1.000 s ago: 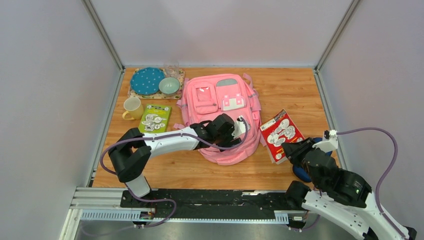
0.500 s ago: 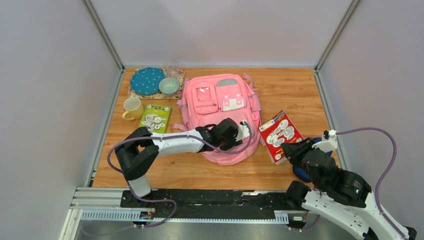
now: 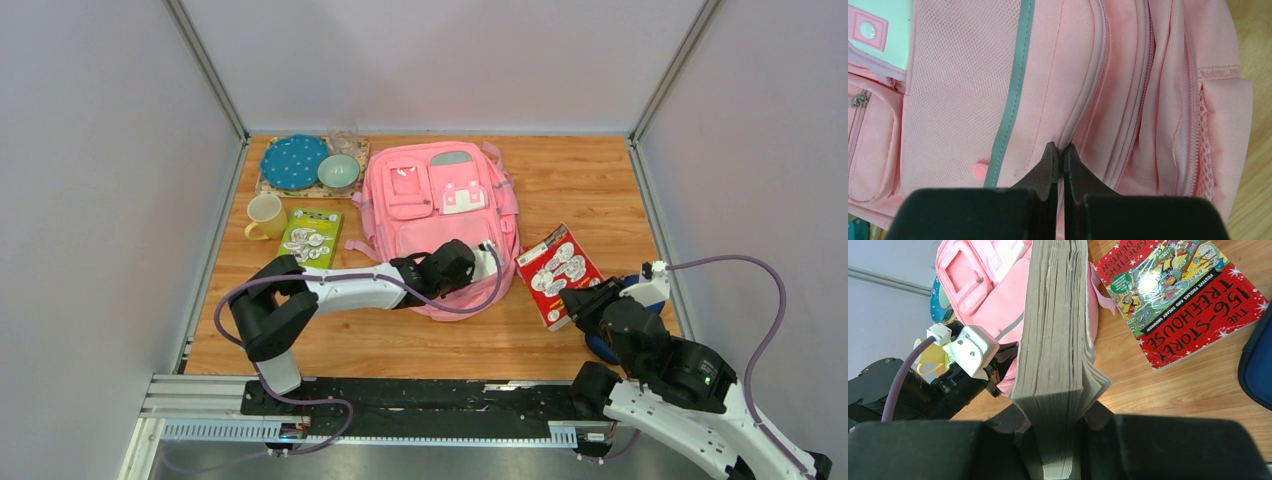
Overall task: Pack the student bag
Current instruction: Place the book in the student bag, then pick up the book from the center of the board.
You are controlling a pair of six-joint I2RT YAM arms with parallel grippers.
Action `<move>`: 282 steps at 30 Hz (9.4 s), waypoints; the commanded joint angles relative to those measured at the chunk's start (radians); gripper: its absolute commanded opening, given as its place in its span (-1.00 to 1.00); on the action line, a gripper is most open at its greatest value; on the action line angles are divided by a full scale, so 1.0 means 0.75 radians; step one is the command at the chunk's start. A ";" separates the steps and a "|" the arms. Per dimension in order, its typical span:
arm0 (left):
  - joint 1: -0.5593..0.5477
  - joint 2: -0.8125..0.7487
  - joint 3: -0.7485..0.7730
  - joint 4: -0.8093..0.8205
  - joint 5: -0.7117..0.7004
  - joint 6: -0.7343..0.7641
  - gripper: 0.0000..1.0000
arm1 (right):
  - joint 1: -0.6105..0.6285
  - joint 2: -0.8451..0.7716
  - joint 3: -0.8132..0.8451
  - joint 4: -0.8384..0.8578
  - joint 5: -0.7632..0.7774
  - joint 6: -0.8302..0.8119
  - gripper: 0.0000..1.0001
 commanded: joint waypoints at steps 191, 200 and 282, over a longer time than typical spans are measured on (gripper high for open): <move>0.086 0.882 1.099 -0.153 0.737 -1.443 0.27 | -1.614 1.442 0.035 0.802 -1.346 -0.947 0.94; 0.084 0.902 1.205 -0.069 0.907 -1.433 0.11 | -1.614 1.430 -0.008 0.841 -1.491 -0.919 0.43; 0.123 0.189 0.981 0.049 1.046 -1.186 -1.00 | -1.789 0.610 0.168 0.512 -1.354 -0.851 0.78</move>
